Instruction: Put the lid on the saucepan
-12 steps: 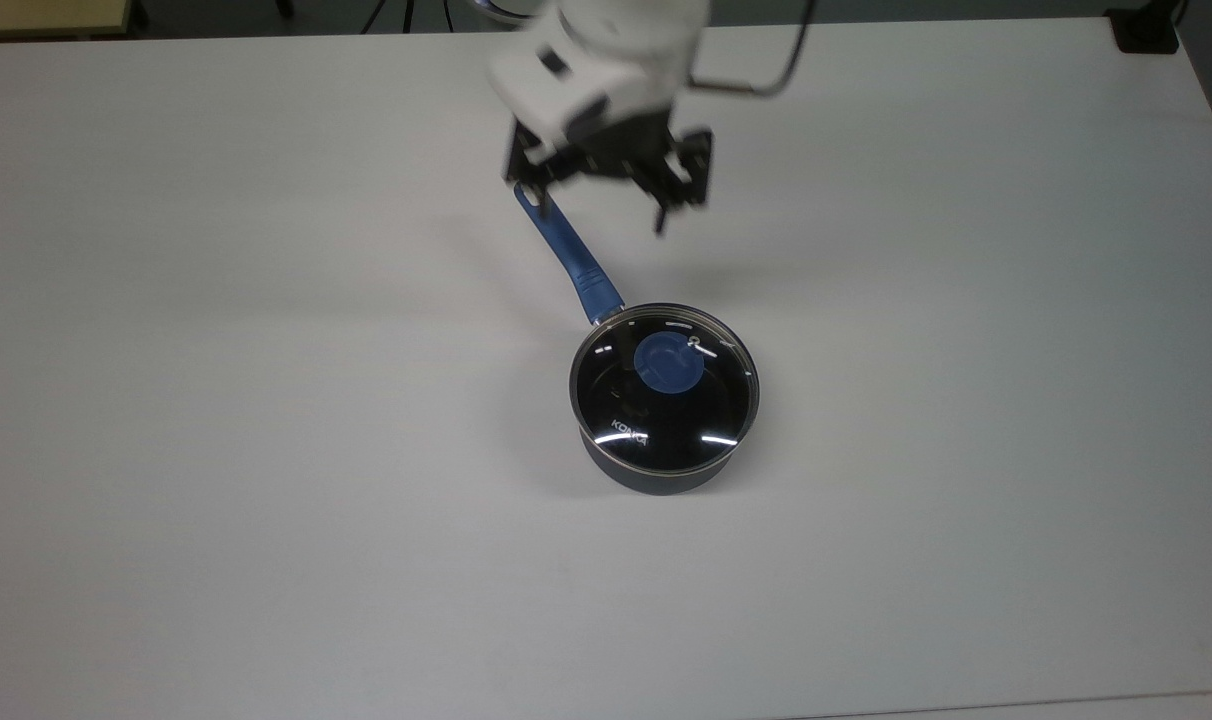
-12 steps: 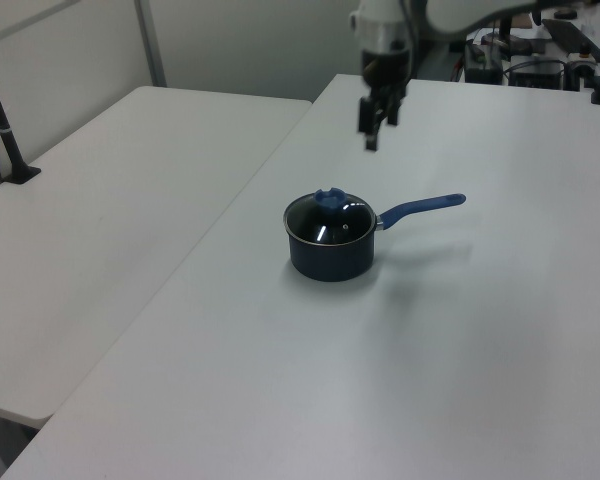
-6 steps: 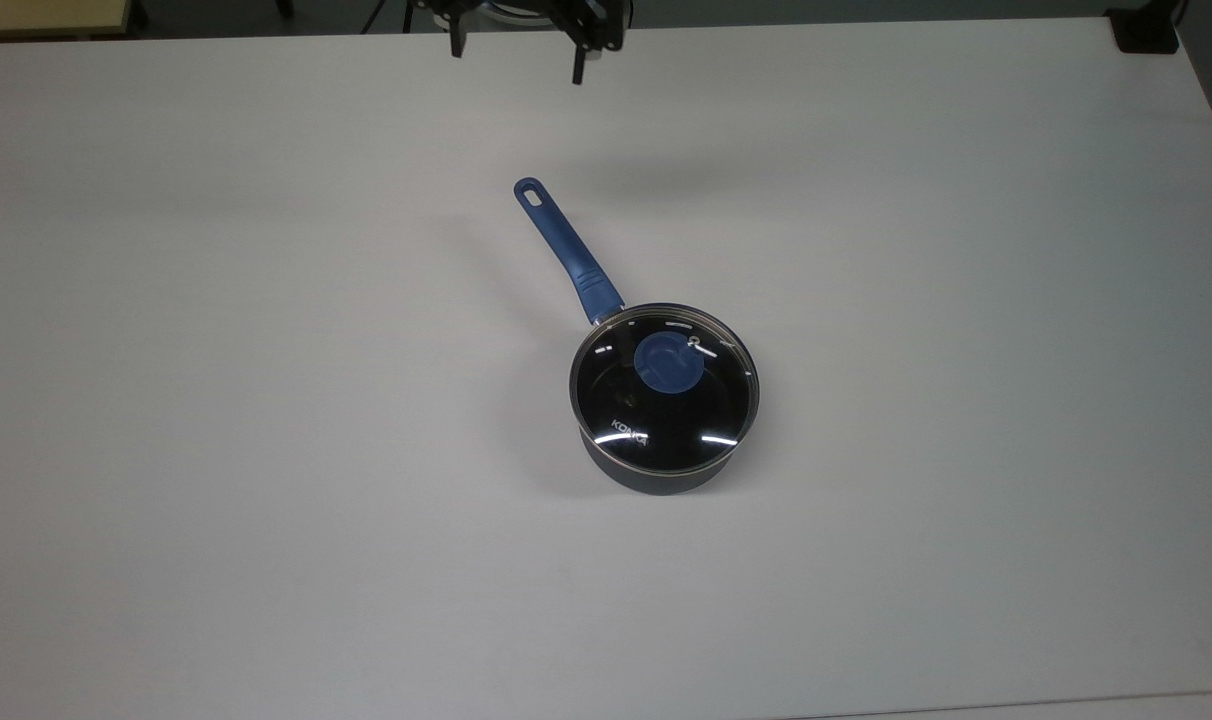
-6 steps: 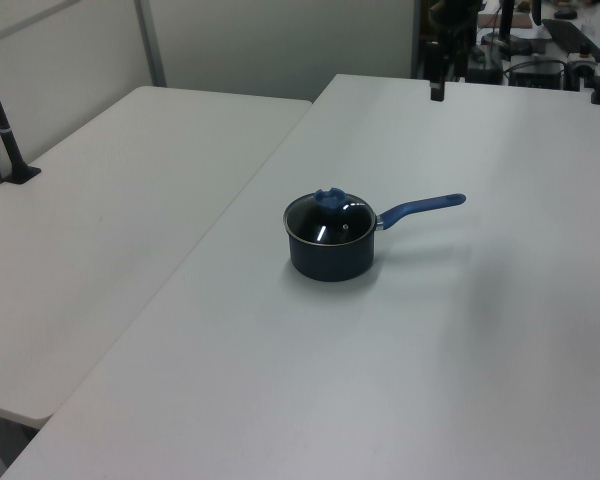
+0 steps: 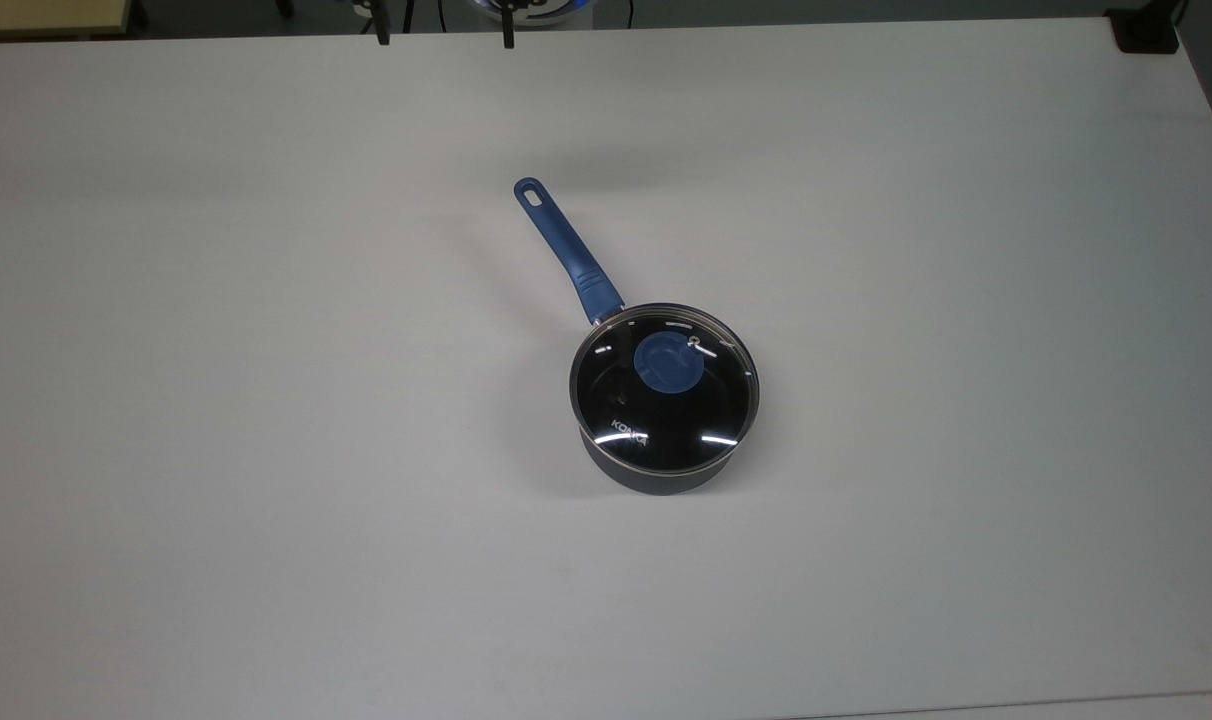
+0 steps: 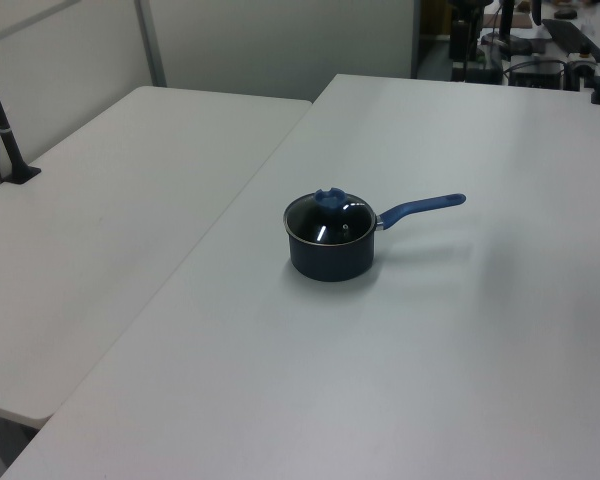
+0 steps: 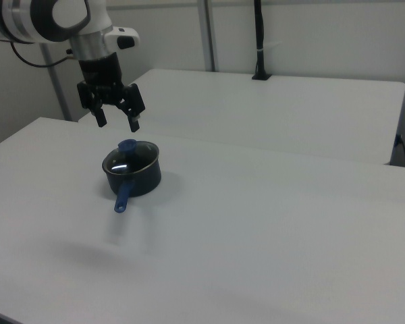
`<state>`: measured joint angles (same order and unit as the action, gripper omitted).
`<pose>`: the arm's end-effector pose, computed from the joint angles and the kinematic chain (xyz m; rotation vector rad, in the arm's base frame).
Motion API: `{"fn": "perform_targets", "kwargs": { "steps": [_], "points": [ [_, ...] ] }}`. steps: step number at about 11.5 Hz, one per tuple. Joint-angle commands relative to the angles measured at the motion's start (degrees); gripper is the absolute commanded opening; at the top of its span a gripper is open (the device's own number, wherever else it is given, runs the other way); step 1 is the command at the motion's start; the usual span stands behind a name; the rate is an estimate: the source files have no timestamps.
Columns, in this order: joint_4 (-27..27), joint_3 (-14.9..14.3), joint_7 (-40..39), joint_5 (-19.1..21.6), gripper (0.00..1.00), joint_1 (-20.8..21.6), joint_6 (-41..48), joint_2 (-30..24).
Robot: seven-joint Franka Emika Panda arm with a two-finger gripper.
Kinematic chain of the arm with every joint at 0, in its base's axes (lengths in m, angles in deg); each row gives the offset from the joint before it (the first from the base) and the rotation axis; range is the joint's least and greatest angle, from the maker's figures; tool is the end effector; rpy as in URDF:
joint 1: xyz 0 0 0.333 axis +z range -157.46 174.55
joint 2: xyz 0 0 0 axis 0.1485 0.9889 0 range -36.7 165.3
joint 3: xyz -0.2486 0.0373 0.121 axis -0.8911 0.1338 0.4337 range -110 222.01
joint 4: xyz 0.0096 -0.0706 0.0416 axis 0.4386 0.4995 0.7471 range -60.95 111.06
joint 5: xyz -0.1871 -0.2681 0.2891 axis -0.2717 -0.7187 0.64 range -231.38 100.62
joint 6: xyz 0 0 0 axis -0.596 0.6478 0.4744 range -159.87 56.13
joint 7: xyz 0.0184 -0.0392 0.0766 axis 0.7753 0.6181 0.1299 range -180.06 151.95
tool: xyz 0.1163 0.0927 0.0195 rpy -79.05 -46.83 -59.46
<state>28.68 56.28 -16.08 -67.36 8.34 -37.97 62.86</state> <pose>0.5973 -0.0043 0.5316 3.1061 0.0592 0.0237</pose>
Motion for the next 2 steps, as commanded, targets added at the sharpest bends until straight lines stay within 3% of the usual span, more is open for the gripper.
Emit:
{"fn": "perform_targets", "kwargs": {
  "steps": [1,2],
  "points": [
    [2.79,-0.1,-0.87,1.1,1.0,-0.41,-3.66,-1.64],
    [2.7,-0.1,-0.96,1.1,1.0,-0.41,-3.66,-1.64]
  ]
}}
